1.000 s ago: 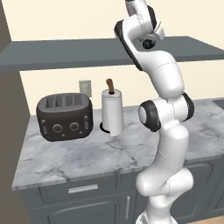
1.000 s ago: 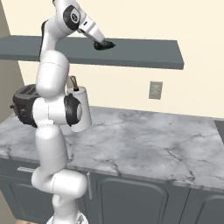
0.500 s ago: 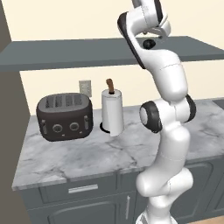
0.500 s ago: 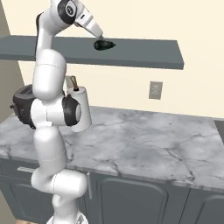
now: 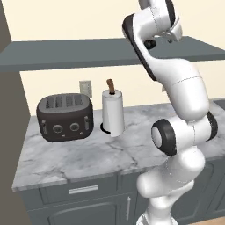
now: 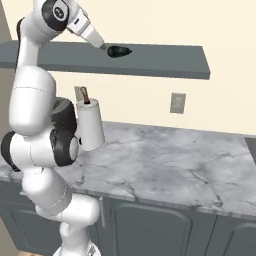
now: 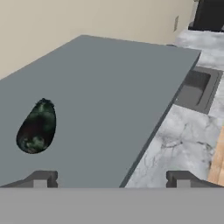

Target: Pick the eggplant from the counter and place it in the cabinet.

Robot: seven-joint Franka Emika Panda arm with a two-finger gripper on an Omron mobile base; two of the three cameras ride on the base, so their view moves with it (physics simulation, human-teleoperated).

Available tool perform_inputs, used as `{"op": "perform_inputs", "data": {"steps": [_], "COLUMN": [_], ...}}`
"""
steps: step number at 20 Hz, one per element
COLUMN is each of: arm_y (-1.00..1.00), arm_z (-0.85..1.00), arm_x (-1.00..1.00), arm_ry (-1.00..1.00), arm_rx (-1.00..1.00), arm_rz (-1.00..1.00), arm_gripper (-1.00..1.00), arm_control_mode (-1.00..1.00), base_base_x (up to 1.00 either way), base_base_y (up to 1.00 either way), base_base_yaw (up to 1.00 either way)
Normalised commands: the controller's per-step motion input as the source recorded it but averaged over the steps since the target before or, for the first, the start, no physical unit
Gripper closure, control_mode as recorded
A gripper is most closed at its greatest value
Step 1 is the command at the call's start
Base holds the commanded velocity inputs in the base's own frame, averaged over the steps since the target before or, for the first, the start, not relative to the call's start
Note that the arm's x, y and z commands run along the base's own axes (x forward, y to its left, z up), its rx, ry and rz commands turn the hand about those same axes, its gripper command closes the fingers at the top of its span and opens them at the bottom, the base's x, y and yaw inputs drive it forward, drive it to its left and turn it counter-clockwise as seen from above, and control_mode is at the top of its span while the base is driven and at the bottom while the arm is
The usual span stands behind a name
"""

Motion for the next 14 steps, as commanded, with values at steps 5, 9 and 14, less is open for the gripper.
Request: {"op": "perform_inputs", "data": {"steps": [5,9,14], "arm_y": [-0.15,-0.21,-0.22], "arm_z": [-0.67,-0.29,-0.23], "arm_x": [-1.0,-1.0,-1.0], "arm_ry": [-0.16,-0.13,-0.01], "arm_rx": [-0.02,0.0,0.0], "arm_rz": [0.04,0.02,0.04], "arm_gripper": [-1.0,-1.0,-1.0], "arm_control_mode": [-1.0,-1.0,-1.0], "base_base_x": [0.0,0.0,0.0], "base_base_y": [0.0,0.0,0.0], "base_base_yaw": [0.0,0.0,0.0]}}
